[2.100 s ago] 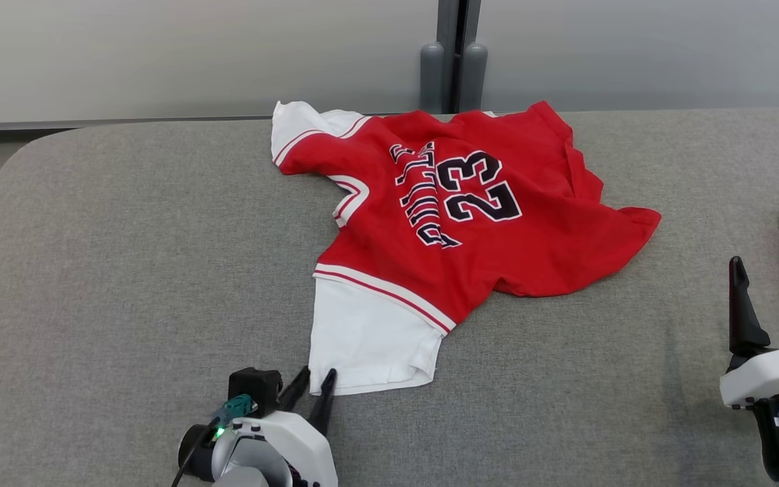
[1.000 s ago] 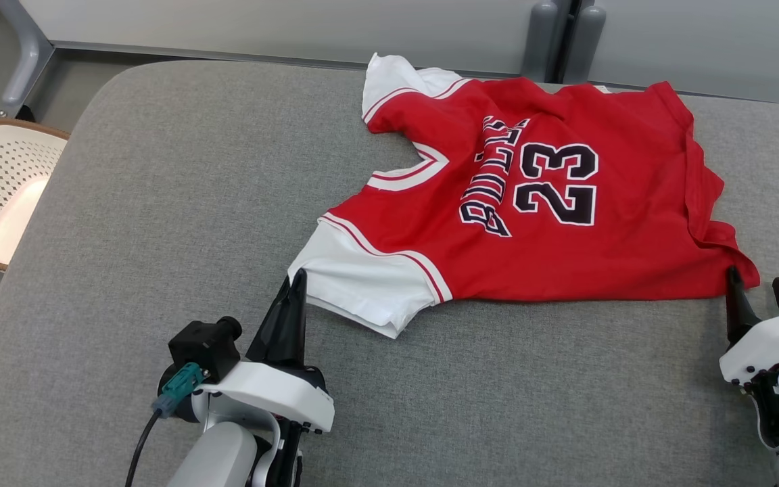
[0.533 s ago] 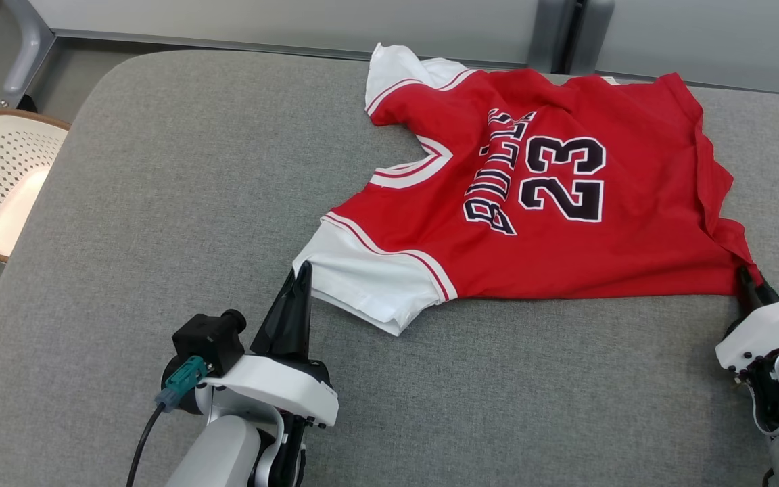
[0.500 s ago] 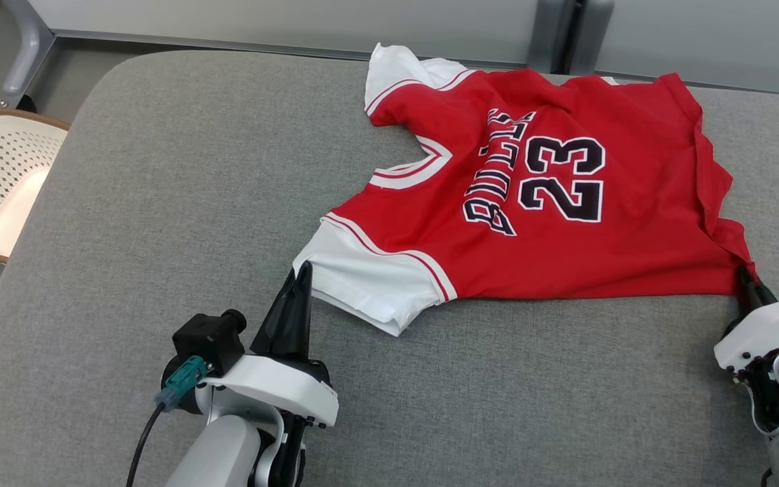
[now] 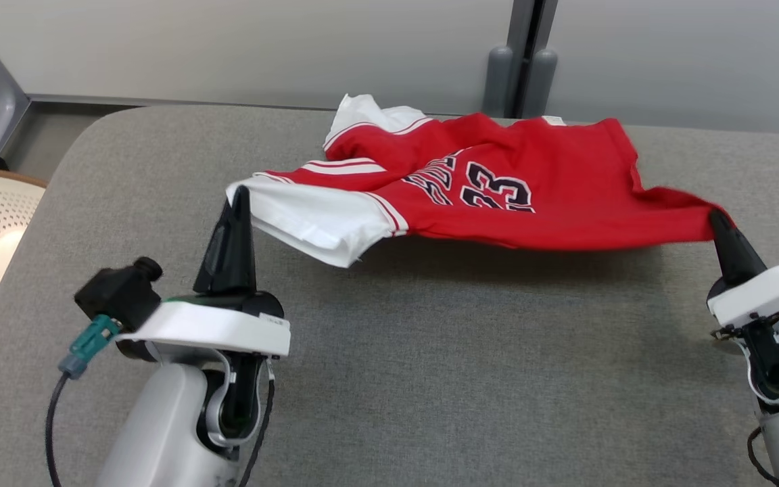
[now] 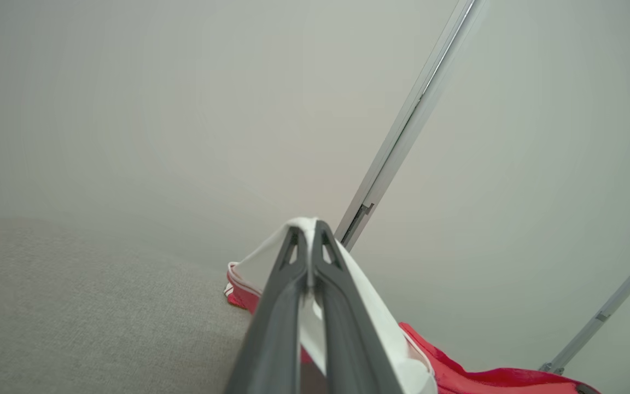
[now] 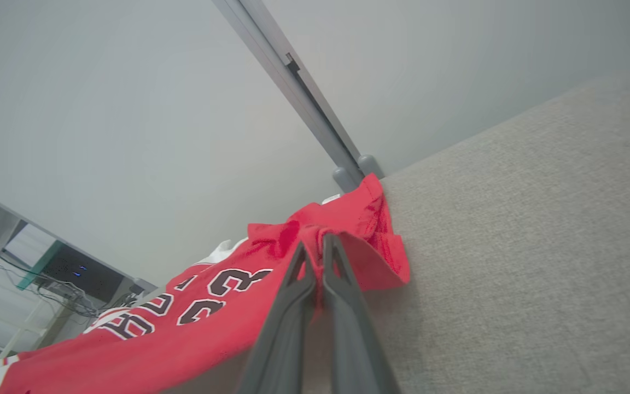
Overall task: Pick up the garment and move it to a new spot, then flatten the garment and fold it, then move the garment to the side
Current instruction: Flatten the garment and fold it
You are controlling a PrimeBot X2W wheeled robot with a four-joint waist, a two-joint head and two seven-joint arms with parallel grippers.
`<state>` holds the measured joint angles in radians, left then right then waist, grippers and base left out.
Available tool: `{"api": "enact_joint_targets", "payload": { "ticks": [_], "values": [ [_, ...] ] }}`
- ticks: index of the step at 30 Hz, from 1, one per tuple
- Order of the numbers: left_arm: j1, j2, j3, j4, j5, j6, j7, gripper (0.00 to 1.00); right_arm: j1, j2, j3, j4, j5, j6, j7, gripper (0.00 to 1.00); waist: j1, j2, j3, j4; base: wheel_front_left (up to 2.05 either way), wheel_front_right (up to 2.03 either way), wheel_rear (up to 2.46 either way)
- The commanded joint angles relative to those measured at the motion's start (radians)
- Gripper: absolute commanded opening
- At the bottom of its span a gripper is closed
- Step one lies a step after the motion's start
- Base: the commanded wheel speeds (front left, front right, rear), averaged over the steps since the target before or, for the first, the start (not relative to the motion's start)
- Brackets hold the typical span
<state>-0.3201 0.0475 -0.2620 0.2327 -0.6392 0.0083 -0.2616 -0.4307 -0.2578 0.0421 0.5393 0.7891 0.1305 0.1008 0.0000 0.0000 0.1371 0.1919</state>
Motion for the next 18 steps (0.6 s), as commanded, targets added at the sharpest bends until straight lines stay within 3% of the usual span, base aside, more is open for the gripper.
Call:
{"api": "enact_joint_targets", "payload": {
  "ticks": [1, 6, 9, 18],
  "values": [
    [-0.026, 0.006, 0.017, -0.014, -0.02, -0.008, -0.004, 0.0, 0.006, 0.002, -0.003, -0.041, 0.04, 0.0, 0.018, 0.0, 0.0, 0.0, -0.034, -0.026, 0.0, 0.0, 0.0],
    [-0.121, 0.005, 0.032, -0.053, -0.089, -0.02, 0.004, 0.0, -0.009, 0.036, -0.027, -0.204, 0.176, 0.0, 0.073, 0.0, 0.0, 0.0, -0.101, -0.056, 0.0, 0.0, 0.0],
    [-0.188, 0.005, 0.042, -0.084, -0.153, -0.005, 0.035, 0.0, -0.025, 0.067, -0.054, -0.267, 0.22, 0.0, 0.092, 0.0, 0.0, 0.0, -0.14, -0.07, 0.0, 0.0, 0.0],
    [-0.363, 0.005, 0.101, -0.202, -0.274, 0.081, 0.105, 0.0, -0.111, 0.137, -0.156, -0.406, 0.073, 0.0, 0.112, 0.0, 0.0, 0.0, -0.2, -0.101, 0.0, 0.0, 0.0]
  ]
}}
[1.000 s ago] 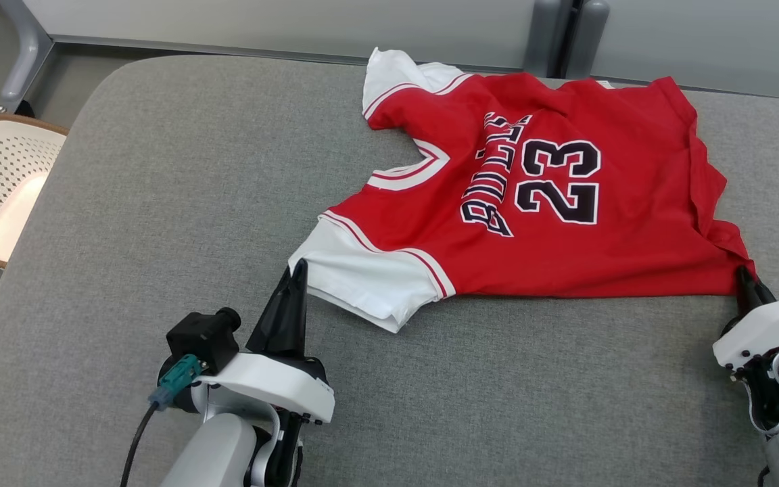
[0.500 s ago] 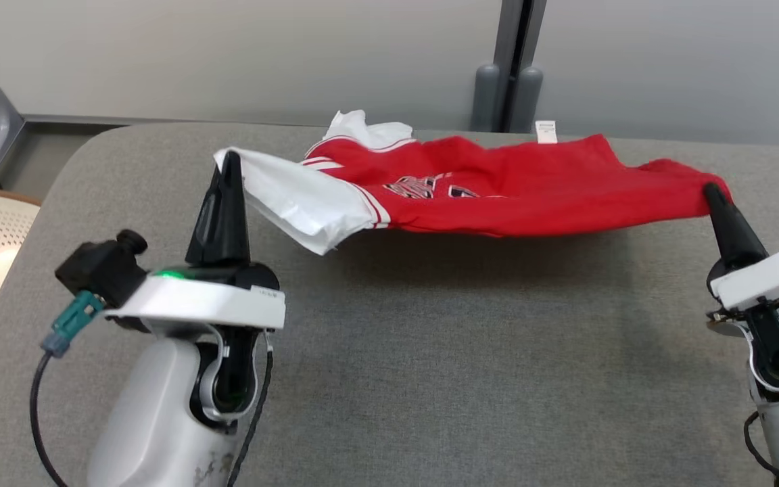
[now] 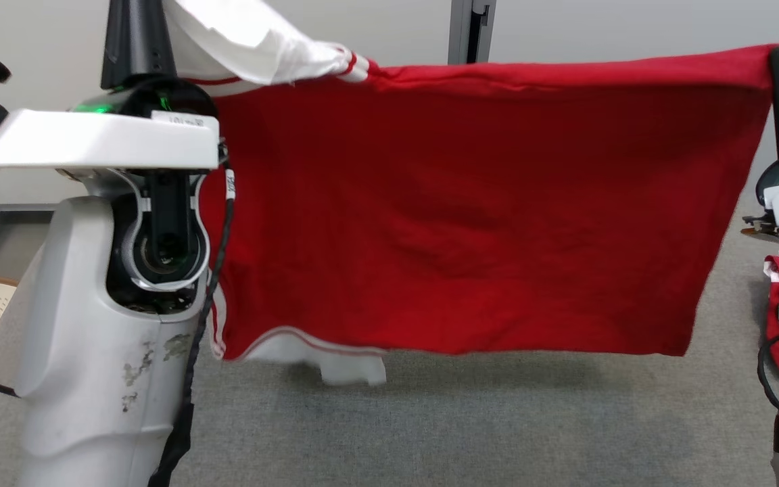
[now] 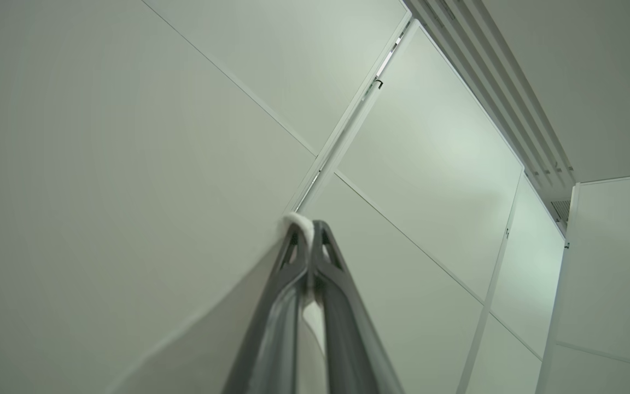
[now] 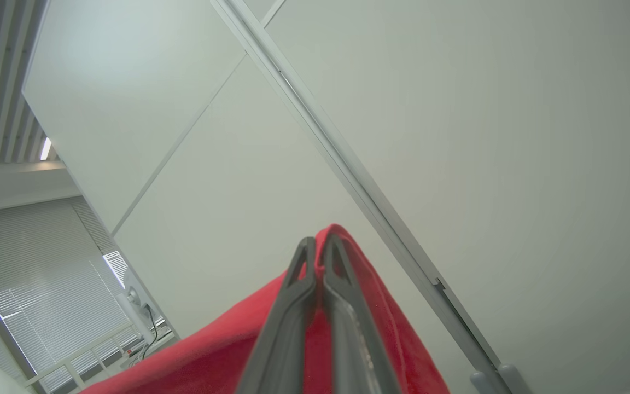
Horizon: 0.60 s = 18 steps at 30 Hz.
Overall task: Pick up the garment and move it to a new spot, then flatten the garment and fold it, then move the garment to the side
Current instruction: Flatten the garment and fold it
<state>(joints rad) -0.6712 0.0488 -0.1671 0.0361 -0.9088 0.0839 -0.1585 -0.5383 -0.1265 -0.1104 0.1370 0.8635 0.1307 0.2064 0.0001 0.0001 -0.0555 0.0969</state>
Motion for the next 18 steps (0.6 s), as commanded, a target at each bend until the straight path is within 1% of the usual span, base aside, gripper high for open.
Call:
{"api": "enact_joint_targets", "payload": {
  "ticks": [1, 7, 12, 15, 16, 17, 18],
  "values": [
    [-0.021, 0.004, 0.013, -0.025, -0.015, 0.017, 0.005, 0.0, -0.01, 0.016, -0.022, -0.025, -0.022, 0.0, 0.023, 0.0, -0.0001, -0.0001, -0.01, -0.008, 0.0, 0.0, 0.0],
    [-0.022, 0.004, 0.063, -0.125, -0.092, 0.093, 0.0, 0.0, -0.032, 0.06, -0.111, -0.159, -0.134, 0.0, 0.172, 0.0, -0.0001, -0.0001, -0.009, -0.02, 0.0, 0.0, 0.0],
    [-0.042, 0.009, 0.058, -0.128, -0.099, 0.118, 0.028, 0.0, -0.074, 0.073, -0.158, -0.205, -0.205, 0.0, 0.272, 0.0, -0.0001, -0.0001, 0.043, -0.033, 0.0, 0.0, 0.0],
    [-0.108, 0.014, 0.059, -0.094, -0.112, 0.127, 0.056, 0.0, -0.152, 0.075, -0.167, -0.185, -0.226, 0.0, 0.296, 0.0, -0.0001, -0.0001, 0.126, -0.045, 0.0, 0.0, 0.0],
    [-0.14, 0.025, 0.06, -0.08, -0.107, 0.127, 0.064, 0.0, -0.189, 0.075, -0.161, -0.176, -0.268, 0.0, 0.287, 0.0, -0.0001, -0.0001, 0.163, -0.052, 0.0, 0.0, 0.0],
    [-0.225, 0.034, 0.068, -0.042, -0.098, 0.123, 0.07, 0.0, -0.279, 0.075, -0.153, -0.139, -0.323, 0.0, 0.27, 0.0, -0.0001, -0.0001, 0.244, -0.062, 0.0, 0.0, 0.0],
    [-0.274, 0.036, 0.071, -0.012, -0.101, 0.122, 0.074, 0.0, -0.332, 0.075, -0.15, -0.11, -0.339, 0.0, 0.261, 0.0, -0.0001, -0.0001, 0.284, -0.066, 0.0, 0.0, 0.0]
  ]
}}
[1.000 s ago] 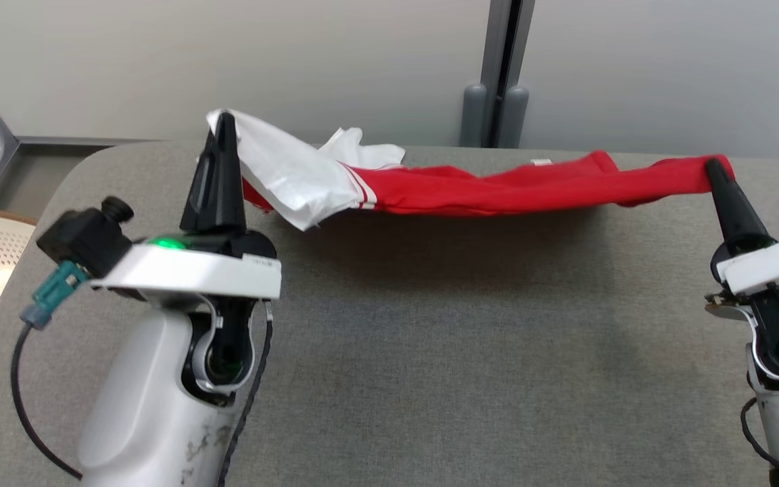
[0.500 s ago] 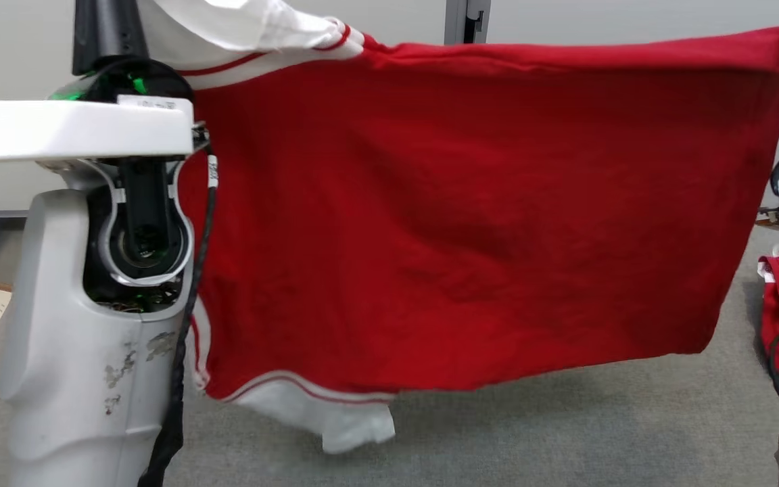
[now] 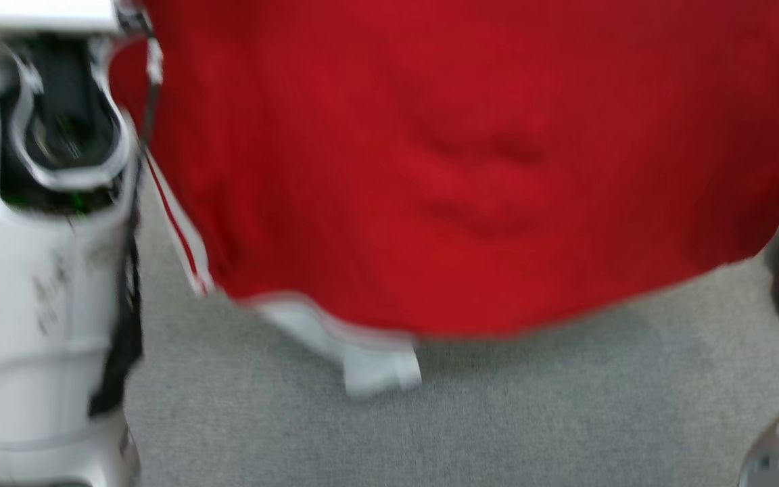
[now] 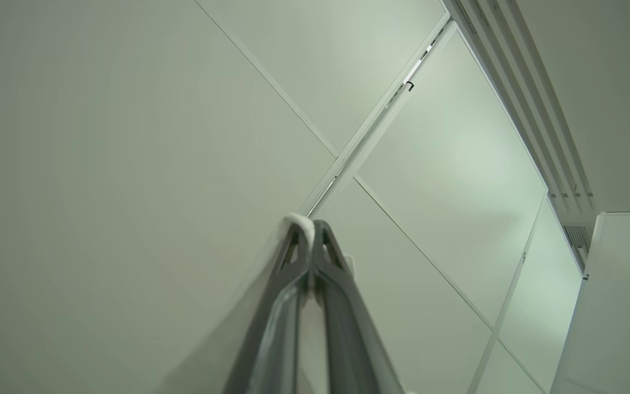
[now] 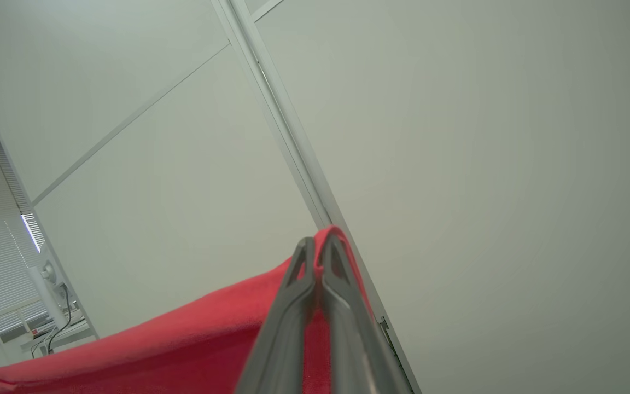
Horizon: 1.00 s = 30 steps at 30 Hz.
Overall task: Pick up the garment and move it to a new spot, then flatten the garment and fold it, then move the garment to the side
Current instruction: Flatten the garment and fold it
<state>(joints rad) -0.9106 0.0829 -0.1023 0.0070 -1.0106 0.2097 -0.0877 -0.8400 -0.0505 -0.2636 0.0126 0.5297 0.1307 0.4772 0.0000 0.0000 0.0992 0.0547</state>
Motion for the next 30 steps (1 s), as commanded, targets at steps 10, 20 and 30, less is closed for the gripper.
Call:
{"api": "enact_joint_targets", "payload": {
  "ticks": [10, 20, 30],
  "values": [
    [-0.522, 0.064, 0.017, 0.409, 0.102, -0.097, -0.12, 0.0, -0.5, -0.113, 0.182, 0.339, -0.14, 0.0, -0.318, 0.0, 0.0, 0.0, 0.377, -0.03, 0.0, 0.0, 0.0],
    [-0.613, 0.102, 0.007, 0.624, 0.329, -0.232, -0.178, 0.0, -0.608, -0.155, 0.329, 0.671, -0.066, 0.0, -0.622, 0.0, 0.0, 0.0, 0.467, -0.001, 0.0, 0.0, 0.0],
    [-0.265, 0.03, 0.048, 0.652, 0.531, -0.325, -0.178, 0.0, -0.374, -0.206, 0.527, 0.836, 0.112, 0.0, -0.687, 0.0, 0.0, 0.0, 0.427, 0.042, 0.0, 0.0, 0.0]
  ]
}}
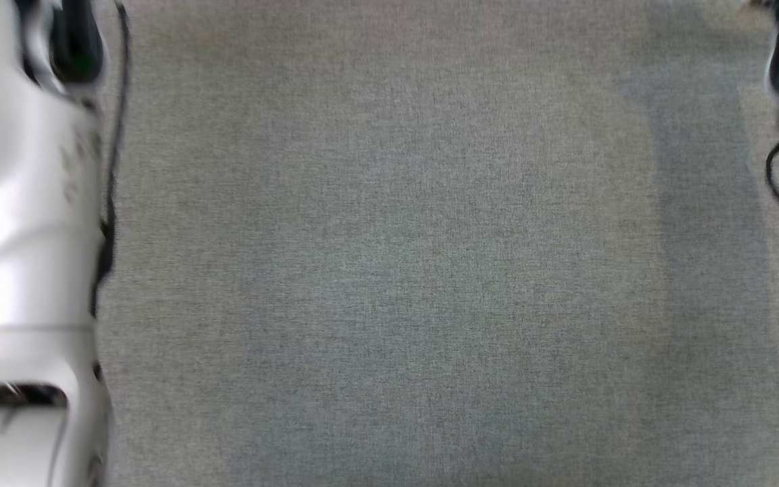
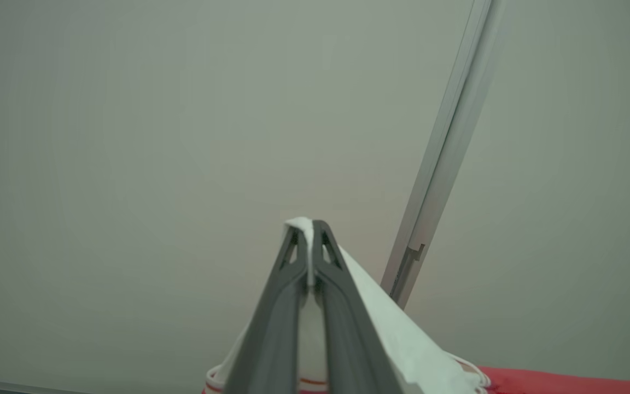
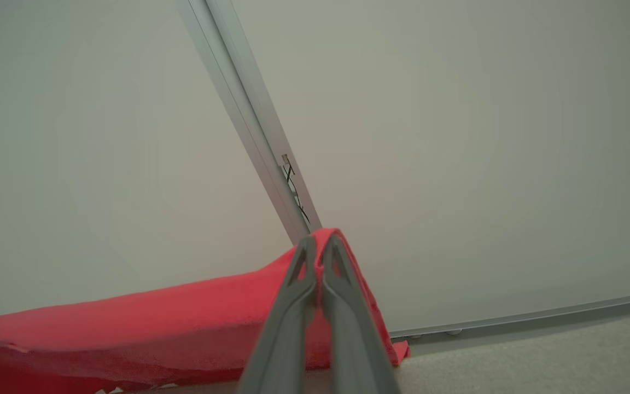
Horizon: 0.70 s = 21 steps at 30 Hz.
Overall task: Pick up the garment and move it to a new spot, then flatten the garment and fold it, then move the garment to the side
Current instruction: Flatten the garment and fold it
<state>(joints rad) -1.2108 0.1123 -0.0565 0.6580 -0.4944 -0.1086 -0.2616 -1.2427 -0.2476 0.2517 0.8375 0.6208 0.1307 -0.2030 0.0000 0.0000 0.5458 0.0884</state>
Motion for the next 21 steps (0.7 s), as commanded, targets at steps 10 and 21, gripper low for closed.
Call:
{"api": "enact_joint_targets", "payload": {
  "ticks": [10, 21],
  "values": [
    [0.392, 0.022, -0.055, -0.048, 0.066, -0.021, -0.004, 0.0, 0.272, -0.055, 0.189, 0.055, 0.188, 0.0, 0.064, 0.0, 0.0, 0.0, -0.173, 0.016, 0.0, 0.0, 0.0],
    [0.608, 0.145, -0.31, 0.027, -0.074, -0.022, 0.017, 0.0, 0.405, -0.116, 0.306, 0.091, 0.278, 0.0, 0.142, 0.0, 0.0, 0.0, -0.308, 0.037, 0.0, 0.0, 0.0]
  ]
}}
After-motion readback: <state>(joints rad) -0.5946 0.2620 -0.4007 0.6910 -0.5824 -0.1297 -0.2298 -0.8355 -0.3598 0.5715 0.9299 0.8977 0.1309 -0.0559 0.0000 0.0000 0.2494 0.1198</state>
